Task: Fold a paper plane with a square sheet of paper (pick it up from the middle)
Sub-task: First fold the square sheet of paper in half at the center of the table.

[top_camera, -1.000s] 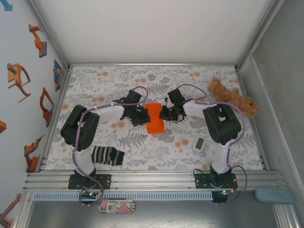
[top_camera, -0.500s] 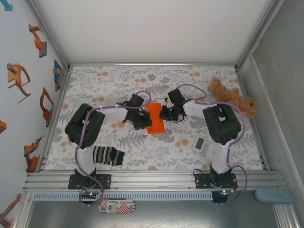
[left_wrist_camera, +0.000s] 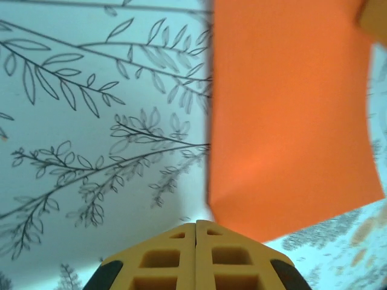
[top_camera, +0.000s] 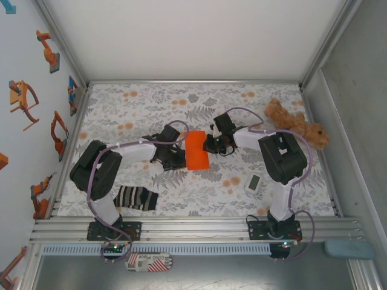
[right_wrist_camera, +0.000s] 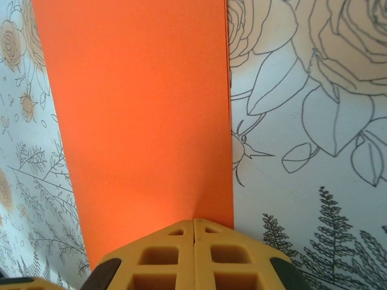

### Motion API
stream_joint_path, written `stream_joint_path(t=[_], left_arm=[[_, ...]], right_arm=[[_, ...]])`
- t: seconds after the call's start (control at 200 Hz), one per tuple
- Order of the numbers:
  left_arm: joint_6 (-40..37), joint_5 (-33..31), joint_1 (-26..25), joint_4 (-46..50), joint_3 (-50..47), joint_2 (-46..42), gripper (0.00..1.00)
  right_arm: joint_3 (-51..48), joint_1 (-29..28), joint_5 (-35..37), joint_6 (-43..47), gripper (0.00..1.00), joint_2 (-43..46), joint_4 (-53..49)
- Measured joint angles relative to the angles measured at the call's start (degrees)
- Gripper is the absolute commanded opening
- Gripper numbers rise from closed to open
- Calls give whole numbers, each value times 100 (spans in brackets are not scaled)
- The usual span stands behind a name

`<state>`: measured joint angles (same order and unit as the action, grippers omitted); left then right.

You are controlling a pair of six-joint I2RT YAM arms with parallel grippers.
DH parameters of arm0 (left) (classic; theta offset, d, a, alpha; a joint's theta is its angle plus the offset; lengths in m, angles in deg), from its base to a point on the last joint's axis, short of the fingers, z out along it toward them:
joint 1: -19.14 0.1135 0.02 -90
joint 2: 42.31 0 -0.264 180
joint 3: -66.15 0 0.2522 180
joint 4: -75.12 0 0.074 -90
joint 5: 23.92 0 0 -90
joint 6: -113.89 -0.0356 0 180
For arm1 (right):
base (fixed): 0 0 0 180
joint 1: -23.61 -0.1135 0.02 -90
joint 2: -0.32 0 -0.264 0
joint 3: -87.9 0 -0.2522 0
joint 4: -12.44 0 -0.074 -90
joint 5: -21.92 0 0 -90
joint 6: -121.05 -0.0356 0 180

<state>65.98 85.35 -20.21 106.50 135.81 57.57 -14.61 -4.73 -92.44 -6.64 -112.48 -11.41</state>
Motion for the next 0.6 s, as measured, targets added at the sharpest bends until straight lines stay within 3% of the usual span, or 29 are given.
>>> stream_joint_path(t=[0.155, 0.3, 0.601], left_arm=[[286, 52, -70, -483, 175, -181, 0], [507, 223, -162, -935, 358, 249, 0], [575, 372, -223, -999, 221, 726, 0]], right_arm=[[-33, 0, 2, 0, 0, 11, 48], [-39, 0, 0, 0, 0, 15, 57], [-52, 0, -4, -59, 0, 15, 81]])
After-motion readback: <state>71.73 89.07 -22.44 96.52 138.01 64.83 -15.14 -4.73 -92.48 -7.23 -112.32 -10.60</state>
